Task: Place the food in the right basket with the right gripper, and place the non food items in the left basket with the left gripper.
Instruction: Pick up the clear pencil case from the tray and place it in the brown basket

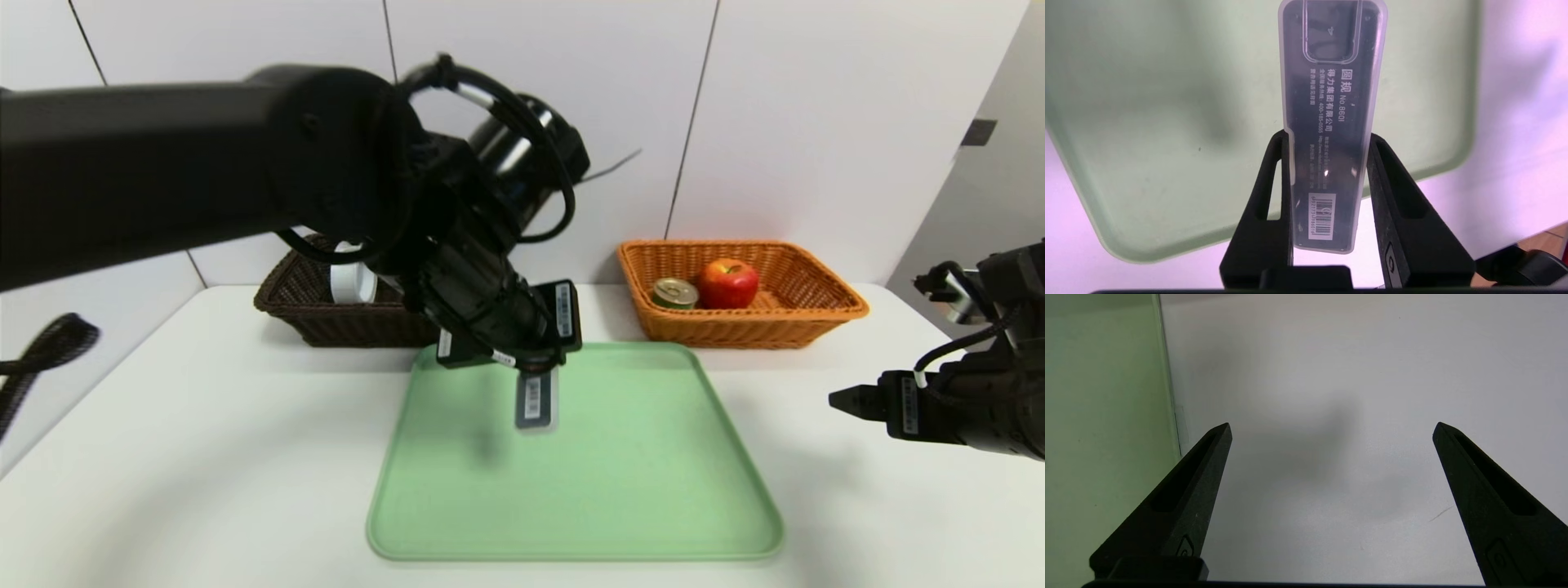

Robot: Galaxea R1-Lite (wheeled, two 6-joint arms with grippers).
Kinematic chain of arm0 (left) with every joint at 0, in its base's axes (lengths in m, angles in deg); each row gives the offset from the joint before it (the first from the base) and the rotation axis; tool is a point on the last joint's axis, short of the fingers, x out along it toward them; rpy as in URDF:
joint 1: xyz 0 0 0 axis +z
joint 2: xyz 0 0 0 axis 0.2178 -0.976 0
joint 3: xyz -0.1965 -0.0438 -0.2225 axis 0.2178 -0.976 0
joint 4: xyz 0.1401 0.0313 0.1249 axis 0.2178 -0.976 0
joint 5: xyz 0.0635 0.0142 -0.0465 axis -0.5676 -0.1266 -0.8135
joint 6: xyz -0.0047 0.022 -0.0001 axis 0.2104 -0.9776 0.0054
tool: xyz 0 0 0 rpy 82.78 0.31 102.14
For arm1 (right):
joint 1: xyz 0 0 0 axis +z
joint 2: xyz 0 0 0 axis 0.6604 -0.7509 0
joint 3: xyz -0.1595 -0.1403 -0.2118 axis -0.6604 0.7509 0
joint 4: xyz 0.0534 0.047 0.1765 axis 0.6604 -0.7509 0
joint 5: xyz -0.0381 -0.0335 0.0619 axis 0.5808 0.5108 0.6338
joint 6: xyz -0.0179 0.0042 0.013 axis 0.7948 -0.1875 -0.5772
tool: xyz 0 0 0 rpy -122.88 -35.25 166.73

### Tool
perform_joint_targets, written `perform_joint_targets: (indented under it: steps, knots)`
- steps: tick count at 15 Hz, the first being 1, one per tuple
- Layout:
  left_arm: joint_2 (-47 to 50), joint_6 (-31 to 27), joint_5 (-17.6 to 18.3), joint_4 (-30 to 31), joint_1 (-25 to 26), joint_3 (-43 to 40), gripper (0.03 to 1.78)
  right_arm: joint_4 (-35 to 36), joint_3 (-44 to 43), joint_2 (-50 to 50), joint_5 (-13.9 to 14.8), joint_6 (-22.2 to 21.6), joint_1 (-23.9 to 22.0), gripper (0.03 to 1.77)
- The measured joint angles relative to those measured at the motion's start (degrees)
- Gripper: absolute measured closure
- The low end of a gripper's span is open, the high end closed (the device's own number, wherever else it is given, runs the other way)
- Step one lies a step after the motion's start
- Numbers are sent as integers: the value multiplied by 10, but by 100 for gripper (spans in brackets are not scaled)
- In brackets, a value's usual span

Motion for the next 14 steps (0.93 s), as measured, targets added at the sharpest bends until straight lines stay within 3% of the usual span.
perform_joint_targets:
  steps: [2,5,9,14]
  knots:
    - [43,-54,-12,55,21,0,125,0,4,2,1,1,-2,10]
    - [79,-115,-65,142,88,0,125,-1,9,10,2,3,-6,10]
    - [67,-156,-71,189,197,-2,125,-6,8,20,17,7,-7,10]
    - [-10,-201,-73,245,266,-3,125,-4,20,23,20,8,-7,10]
